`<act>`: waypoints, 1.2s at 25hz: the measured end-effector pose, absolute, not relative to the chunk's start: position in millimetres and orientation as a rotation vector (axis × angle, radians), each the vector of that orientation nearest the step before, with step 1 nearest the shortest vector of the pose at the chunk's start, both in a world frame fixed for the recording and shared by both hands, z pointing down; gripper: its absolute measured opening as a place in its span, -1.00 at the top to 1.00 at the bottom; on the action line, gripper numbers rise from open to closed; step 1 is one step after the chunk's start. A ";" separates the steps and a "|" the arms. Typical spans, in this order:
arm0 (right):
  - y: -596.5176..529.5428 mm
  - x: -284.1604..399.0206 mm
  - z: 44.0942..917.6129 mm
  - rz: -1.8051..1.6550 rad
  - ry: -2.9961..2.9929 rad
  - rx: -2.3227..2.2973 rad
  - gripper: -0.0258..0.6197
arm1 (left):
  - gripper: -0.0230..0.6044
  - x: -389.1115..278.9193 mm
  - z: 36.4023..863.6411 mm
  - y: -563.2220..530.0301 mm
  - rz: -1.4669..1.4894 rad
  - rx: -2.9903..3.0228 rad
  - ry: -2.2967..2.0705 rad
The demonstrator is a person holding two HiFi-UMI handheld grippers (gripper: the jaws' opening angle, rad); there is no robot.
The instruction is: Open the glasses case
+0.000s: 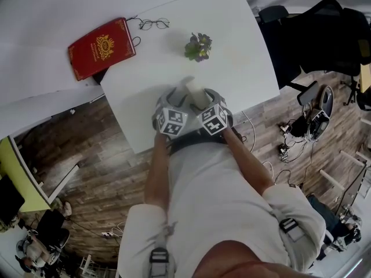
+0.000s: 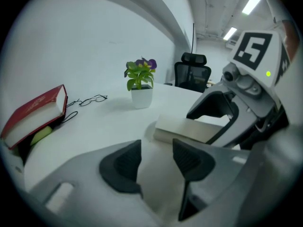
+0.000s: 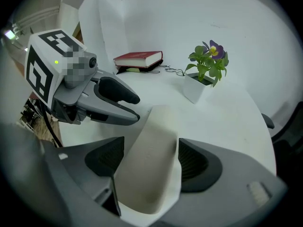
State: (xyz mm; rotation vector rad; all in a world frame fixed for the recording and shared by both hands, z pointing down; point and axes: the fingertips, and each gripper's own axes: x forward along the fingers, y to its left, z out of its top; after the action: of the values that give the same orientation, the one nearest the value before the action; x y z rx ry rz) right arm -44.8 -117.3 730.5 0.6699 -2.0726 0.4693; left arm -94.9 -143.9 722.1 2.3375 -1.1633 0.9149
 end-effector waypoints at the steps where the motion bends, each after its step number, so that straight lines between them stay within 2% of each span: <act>1: -117.5 -44.7 732.1 0.465 -2.066 0.670 -0.16 | 0.26 -94.3 722.4 -144.3 0.918 2.338 -1.159; 30: -117.7 -40.8 735.1 0.534 -2.074 0.634 -0.16 | 0.26 -80.2 733.7 -146.3 0.935 2.353 -1.092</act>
State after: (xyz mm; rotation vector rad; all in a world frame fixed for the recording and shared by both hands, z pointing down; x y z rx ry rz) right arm -40.8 -117.7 735.1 0.6344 -2.0743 0.5342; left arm -80.2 -146.3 733.7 2.3530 -1.0924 0.9349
